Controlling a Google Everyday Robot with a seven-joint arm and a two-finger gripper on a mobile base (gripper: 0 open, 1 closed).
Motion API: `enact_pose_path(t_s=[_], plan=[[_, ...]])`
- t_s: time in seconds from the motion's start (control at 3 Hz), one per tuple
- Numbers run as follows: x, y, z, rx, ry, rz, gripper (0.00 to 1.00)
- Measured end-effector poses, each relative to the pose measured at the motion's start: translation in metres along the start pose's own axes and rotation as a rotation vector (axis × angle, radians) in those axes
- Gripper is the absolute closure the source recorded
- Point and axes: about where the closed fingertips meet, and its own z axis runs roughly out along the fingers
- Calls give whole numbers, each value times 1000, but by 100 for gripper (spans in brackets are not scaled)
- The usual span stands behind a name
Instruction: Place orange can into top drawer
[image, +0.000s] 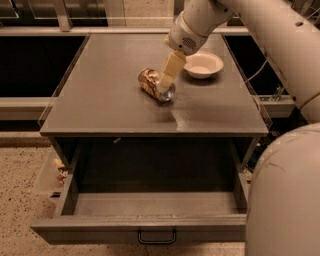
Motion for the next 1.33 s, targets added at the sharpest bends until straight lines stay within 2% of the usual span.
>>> enact_pose_path(t_s=[0.33, 0.67, 1.33], plan=[[4, -4, 22, -36, -6, 39, 0], [1, 1, 49, -93, -23, 70, 0], [-8, 11, 89, -174, -21, 94, 0]])
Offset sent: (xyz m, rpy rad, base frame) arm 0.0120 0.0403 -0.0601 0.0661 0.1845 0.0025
